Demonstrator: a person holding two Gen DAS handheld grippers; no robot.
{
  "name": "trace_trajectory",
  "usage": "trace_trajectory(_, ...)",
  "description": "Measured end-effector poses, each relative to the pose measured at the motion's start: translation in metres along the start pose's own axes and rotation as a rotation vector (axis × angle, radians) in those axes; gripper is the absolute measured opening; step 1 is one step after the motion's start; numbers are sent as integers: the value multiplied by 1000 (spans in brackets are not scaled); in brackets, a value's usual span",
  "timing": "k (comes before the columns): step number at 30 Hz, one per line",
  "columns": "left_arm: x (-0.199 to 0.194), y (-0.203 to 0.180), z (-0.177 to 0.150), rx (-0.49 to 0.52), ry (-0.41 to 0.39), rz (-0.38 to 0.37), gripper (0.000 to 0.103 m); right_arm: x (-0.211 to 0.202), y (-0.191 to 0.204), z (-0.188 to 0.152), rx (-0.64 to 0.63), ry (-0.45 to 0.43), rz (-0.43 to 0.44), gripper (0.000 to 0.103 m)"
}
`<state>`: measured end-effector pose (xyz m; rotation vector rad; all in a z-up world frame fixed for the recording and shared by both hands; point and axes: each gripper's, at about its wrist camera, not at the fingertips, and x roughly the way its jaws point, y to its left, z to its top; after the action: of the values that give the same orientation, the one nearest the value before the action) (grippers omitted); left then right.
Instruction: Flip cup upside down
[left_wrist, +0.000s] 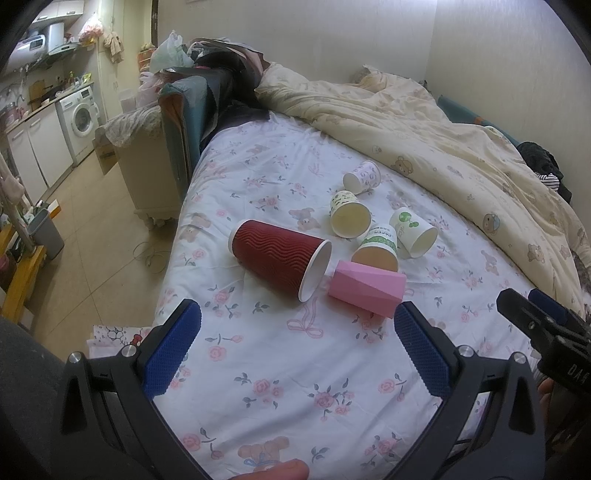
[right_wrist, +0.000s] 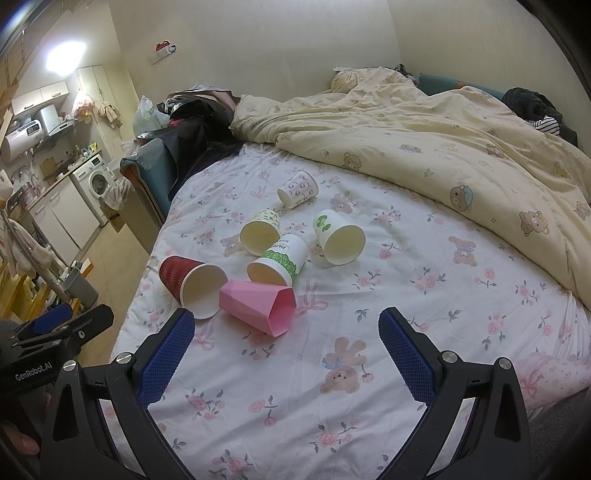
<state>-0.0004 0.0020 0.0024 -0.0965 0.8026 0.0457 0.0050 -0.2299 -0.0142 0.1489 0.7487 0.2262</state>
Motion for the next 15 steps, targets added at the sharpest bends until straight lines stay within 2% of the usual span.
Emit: trace_trajectory(15, -4, 5, 3, -34, 1, -5, 103, 1, 4, -1, 2, 11, 10, 102)
